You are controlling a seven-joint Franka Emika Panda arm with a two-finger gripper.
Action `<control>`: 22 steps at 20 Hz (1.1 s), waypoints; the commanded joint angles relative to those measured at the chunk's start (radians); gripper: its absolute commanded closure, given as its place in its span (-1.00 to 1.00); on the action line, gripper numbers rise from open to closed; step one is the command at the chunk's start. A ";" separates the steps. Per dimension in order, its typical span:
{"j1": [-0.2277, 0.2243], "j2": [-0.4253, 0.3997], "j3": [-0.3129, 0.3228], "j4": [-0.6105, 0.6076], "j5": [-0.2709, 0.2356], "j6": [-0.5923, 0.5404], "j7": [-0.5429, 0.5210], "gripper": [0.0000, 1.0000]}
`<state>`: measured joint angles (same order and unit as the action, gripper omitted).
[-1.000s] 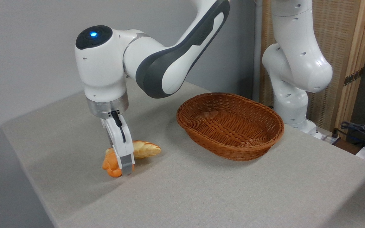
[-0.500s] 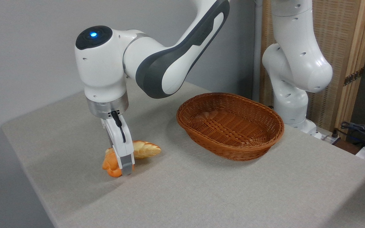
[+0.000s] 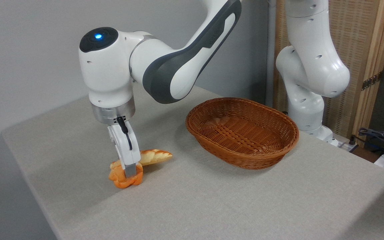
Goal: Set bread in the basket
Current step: 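Lift the orange roll and carry it toward the wicker basket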
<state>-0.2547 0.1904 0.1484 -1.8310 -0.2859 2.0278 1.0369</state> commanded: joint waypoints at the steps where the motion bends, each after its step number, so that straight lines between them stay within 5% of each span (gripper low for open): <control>1: -0.003 -0.026 0.008 0.009 -0.007 -0.004 0.000 0.42; 13: -0.003 -0.195 0.057 0.012 -0.004 -0.129 0.002 0.34; 22: -0.005 -0.310 0.092 0.003 0.017 -0.464 0.006 0.27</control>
<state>-0.2524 -0.0694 0.2197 -1.8131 -0.2856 1.6853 1.0374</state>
